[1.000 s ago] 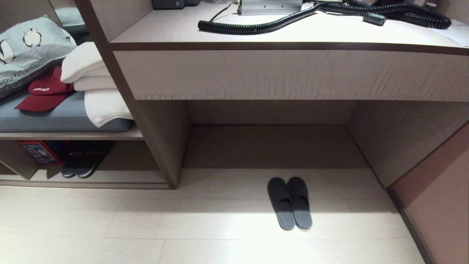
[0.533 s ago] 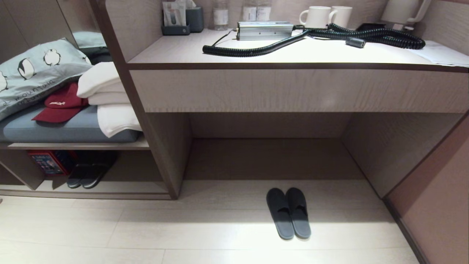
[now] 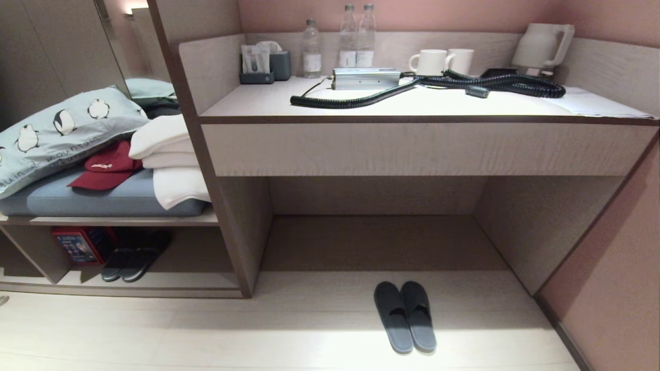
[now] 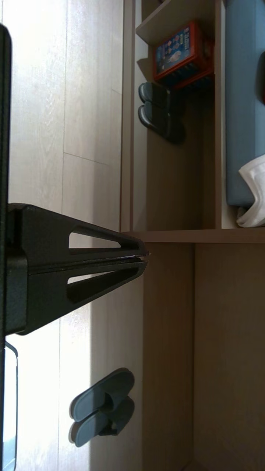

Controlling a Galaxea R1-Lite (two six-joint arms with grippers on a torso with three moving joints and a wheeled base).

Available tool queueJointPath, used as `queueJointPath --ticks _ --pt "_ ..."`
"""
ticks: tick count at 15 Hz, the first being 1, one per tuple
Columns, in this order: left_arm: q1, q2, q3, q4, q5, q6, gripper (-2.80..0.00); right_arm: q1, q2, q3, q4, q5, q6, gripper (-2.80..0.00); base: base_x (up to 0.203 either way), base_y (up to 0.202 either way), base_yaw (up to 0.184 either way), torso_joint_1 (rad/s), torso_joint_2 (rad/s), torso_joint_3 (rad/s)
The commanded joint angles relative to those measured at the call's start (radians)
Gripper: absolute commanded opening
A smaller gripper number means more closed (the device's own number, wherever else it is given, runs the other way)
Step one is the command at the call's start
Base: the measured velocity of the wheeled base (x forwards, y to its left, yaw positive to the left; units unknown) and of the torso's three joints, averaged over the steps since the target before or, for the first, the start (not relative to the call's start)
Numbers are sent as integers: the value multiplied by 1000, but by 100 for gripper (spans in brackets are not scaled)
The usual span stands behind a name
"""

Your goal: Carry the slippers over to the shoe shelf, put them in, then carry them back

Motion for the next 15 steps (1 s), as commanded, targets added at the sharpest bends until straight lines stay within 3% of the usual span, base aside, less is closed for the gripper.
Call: queueJointPath --ticks 1,7,12,15 --pt "0 1 2 0 0 0 -280 0 0 2 0 0 -1 -280 0 0 0 3 -2 193" --pt "0 1 2 10 8 33 -280 0 0 2 0 0 1 -280 0 0 0 2 5 114" --pt "0 1 2 4 -1 17 -280 0 0 2 1 0 -1 -280 0 0 0 2 0 5" --pt "0 1 2 4 -1 17 -280 0 0 2 1 0 1 -280 -1 132 -5 1 1 5"
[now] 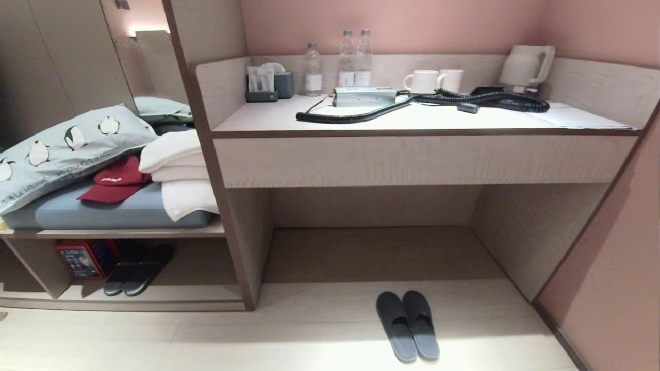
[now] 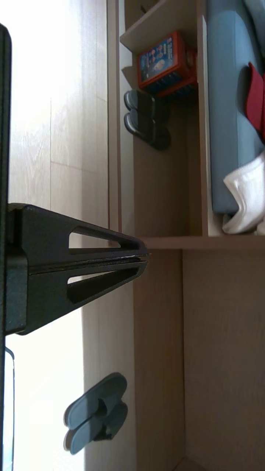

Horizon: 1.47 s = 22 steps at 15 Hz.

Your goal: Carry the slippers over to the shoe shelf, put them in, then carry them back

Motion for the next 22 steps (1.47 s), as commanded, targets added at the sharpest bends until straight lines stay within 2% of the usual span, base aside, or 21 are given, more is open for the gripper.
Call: queueJointPath --ticks 1,22 --pt "0 1 2 0 0 -1 -280 0 0 2 1 0 0 -280 0 199 -6 6 0 7" --pt "0 1 2 0 0 -7 -280 0 0 2 1 0 0 -280 0 195 -2 3 2 3"
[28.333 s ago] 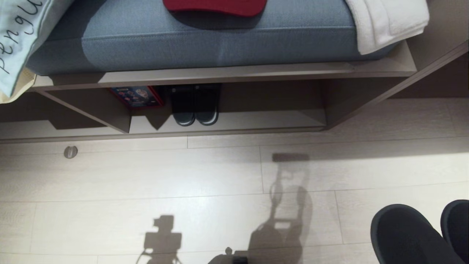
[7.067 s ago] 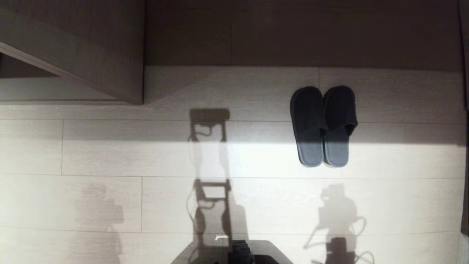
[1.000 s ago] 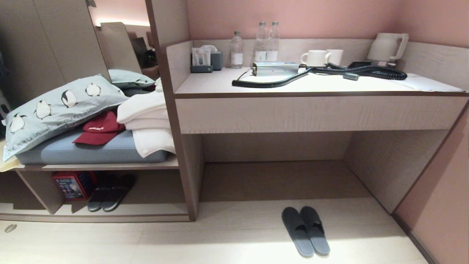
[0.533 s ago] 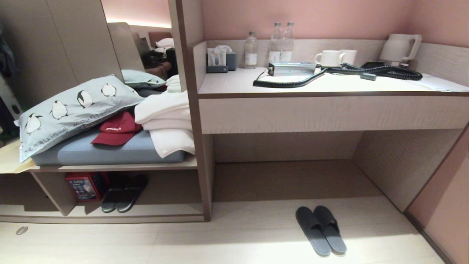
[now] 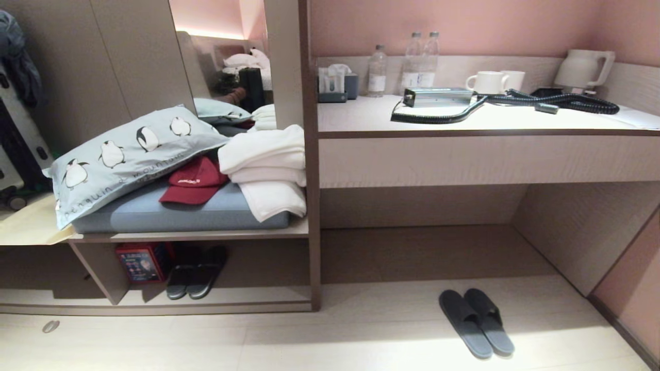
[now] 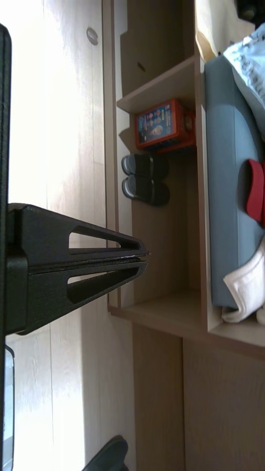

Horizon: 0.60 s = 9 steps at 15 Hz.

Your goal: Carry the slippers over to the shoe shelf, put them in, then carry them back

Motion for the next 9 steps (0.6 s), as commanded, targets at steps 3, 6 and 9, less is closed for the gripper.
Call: queueJointPath --ticks 3,6,9 --pt "0 1 2 0 0 0 -280 0 0 2 1 1 0 -280 0 195 -3 5 3 0" --pt "0 1 2 -2 0 1 -280 0 0 2 1 1 0 -280 0 83 -2 -1 0 2" --pt "0 1 2 -2 0 -1 -280 0 -1 2 1 1 -2 -280 -47 7 -1 6 4 1"
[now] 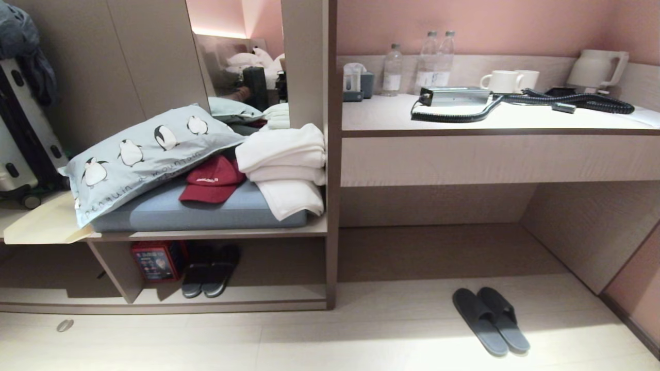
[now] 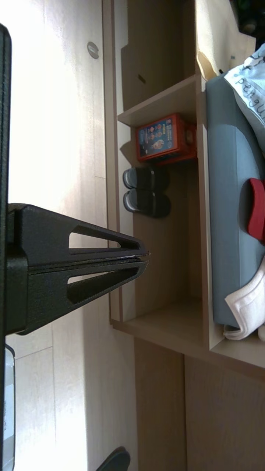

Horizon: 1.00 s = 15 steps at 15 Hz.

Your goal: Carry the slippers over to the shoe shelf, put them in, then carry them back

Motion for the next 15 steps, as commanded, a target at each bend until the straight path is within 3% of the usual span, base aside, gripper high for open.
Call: queueJointPath --ticks 1,15 --pt "0 1 2 0 1 -2 -280 0 0 2 -1 0 0 -280 -153 3 1 2 -2 6" --pt "0 1 2 0 1 0 -280 0 0 2 -1 0 0 -280 -195 0 2 0 2 2"
